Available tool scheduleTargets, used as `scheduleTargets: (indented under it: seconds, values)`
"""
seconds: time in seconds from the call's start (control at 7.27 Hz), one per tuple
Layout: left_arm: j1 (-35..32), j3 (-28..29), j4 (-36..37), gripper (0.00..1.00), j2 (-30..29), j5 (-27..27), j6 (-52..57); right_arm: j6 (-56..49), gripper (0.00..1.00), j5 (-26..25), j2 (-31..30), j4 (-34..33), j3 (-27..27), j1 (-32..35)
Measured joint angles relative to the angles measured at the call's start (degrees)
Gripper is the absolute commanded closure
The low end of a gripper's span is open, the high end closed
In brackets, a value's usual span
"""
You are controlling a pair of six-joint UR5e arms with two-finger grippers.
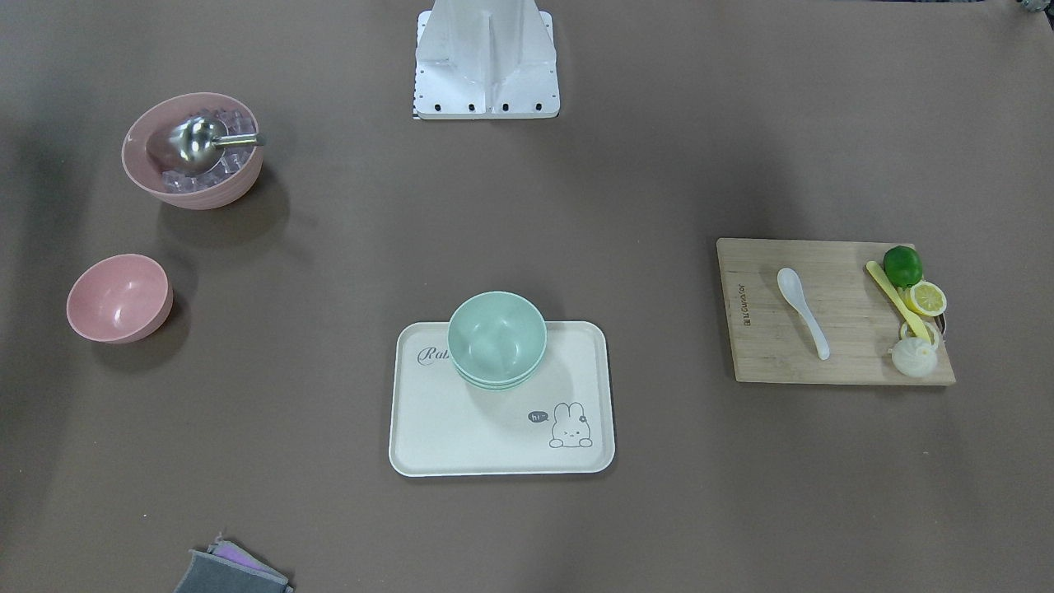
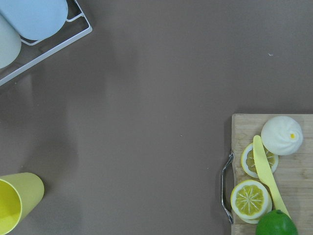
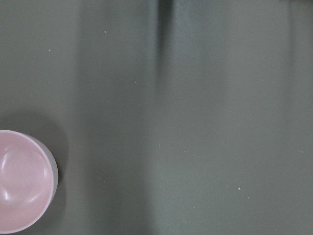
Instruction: Stack pink bowl on green and place spoon
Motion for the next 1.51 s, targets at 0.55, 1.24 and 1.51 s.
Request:
scheduleTargets:
  seconds: [0.55,1.24,1.51]
  values:
    - [0.58,-3.15,0.31,0.02,2.19,-0.21,-0.46,-3.09,0.00,0.08,-3.82,7.59,-0.13,-0.12]
    - [0.88,-2.04,-0.20,0.02,3.24,-0.66,-0.66,-3.54,0.00,4.47,-5.18,11.25,-0.80,-2.14]
    - [0.91,-2.15,-0.34,0.02,3.33,-0.75,-0.65,-3.55,0.00,4.82,-5.17,11.52,-0.60,-3.06]
